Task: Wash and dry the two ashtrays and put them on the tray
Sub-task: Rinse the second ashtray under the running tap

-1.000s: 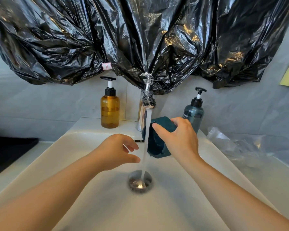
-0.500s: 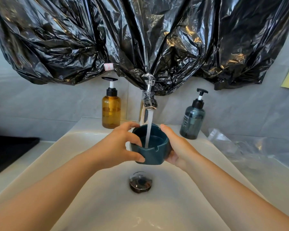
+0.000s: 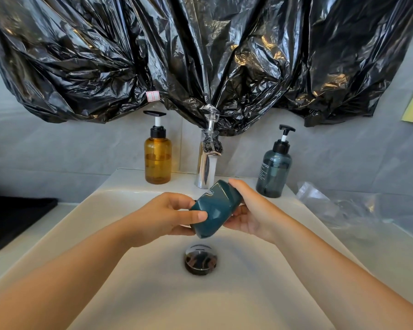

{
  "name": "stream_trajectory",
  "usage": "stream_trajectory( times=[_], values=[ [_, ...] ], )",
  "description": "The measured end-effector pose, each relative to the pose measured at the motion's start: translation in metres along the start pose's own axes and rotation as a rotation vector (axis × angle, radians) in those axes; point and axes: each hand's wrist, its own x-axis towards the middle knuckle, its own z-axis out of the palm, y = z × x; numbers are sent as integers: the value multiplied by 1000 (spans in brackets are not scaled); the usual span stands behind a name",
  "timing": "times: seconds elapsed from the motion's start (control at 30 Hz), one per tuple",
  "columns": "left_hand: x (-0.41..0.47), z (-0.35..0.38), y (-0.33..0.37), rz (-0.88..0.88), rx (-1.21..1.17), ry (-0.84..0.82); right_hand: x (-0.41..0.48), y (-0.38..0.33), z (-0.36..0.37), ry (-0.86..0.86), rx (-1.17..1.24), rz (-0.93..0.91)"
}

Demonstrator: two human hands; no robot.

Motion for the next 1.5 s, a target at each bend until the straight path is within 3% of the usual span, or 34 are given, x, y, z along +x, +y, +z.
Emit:
stream_trajectory(
  times=[0.13, 0.23, 0.33, 0.57, 0.73, 0.9, 1.03, 1.17, 1.3, 1.37, 1.5],
  values=[
    [0, -3, 1, -2, -106, 0, 6, 2, -3, -1, -81, 36],
    [0, -3, 2, -22, -100, -5, 4, 7, 3, -171, 121, 80],
    [1, -4, 3, -58, -110, -26, 2, 10, 8, -174, 204, 77],
    [4, 6, 2, -33, 27, 15, 5, 11, 15, -57, -8, 34],
    [2, 9, 2, -29, -125, -17, 7, 12, 17, -56, -127, -13],
    [1, 8, 6, -41, -265, 12, 12, 12, 5, -90, -51, 119],
    [2, 9, 3, -60, -330, 21, 8, 15, 3, -255, 213, 243],
    [6, 6, 3, -90, -300, 20, 6, 13, 7, -171, 178, 129],
    [8, 6, 4, -101, -300, 45, 11, 16, 16, -75, -162, -124],
    [9, 6, 2, -88, -315, 82, 12, 16, 17, -59, -175, -160],
    [11, 7, -1, -36, -357, 103, 11, 15, 8, -149, 54, 54]
  ],
)
